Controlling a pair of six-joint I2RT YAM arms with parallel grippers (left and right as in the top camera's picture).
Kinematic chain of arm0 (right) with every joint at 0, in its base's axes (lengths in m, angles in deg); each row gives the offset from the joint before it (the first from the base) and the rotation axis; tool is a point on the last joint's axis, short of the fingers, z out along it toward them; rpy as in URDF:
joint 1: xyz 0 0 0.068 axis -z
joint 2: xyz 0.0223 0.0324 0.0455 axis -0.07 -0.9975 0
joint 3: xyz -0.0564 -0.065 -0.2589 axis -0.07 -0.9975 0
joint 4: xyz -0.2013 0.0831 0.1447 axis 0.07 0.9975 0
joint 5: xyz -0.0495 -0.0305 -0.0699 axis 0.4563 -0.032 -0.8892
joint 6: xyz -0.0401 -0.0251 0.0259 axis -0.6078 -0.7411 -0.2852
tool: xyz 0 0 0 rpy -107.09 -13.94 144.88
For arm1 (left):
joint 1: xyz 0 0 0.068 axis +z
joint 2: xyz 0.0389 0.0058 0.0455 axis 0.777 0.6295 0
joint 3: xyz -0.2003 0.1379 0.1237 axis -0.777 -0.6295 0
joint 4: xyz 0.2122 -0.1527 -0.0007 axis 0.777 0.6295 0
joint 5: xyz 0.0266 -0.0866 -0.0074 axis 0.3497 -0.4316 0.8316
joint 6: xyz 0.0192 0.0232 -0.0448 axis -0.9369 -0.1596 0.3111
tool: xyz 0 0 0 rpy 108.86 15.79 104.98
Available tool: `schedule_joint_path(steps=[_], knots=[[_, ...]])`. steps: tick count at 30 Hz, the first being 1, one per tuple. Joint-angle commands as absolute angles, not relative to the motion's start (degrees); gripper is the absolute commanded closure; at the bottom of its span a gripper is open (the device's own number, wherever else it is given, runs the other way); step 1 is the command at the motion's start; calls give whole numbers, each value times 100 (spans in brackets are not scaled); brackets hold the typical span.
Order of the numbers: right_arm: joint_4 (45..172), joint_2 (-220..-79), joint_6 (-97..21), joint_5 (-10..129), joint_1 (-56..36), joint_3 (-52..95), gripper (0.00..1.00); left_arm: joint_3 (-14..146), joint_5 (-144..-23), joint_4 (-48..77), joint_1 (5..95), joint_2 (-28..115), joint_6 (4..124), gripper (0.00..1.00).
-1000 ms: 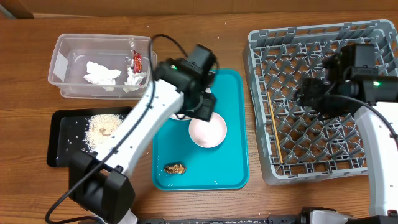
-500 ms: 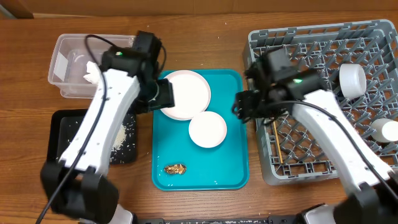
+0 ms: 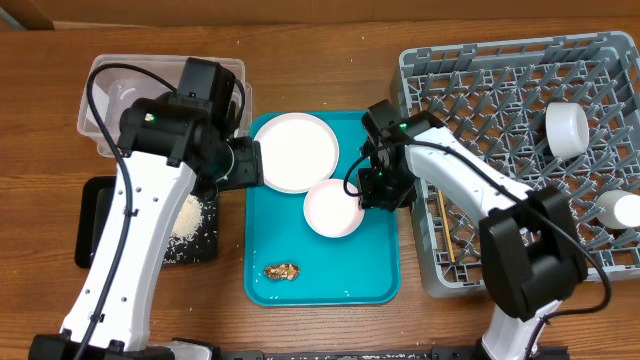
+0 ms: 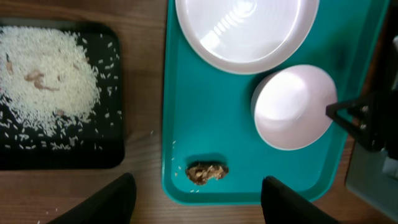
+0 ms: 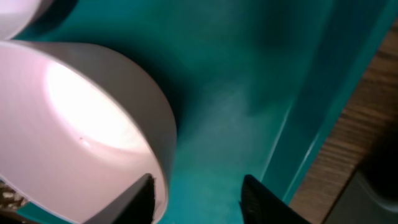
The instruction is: Sort waste into correct bins and load items into the dishwasher
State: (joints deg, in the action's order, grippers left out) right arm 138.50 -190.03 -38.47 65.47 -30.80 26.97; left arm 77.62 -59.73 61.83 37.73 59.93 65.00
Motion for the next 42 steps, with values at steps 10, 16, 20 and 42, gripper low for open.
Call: schedule_joint_path(steps=[10, 16, 20, 42], knots=[[13750, -19101, -3827, 6501, -3128, 2729, 84, 5615, -6338, 5387, 3338, 6011, 6343, 37], [13732, -19103, -3827, 6503, -3130, 2729, 91, 4719, -6344, 4852, 2903, 6013, 6345, 30], [13735, -19103, -3827, 6503, -3130, 2729, 96, 4295, -6344, 4535, 2700, 6013, 6347, 28], [14963, -17198, -3847, 4715, -2129, 4924, 96, 3961, -6650, 4179, 2652, 6013, 6105, 17]])
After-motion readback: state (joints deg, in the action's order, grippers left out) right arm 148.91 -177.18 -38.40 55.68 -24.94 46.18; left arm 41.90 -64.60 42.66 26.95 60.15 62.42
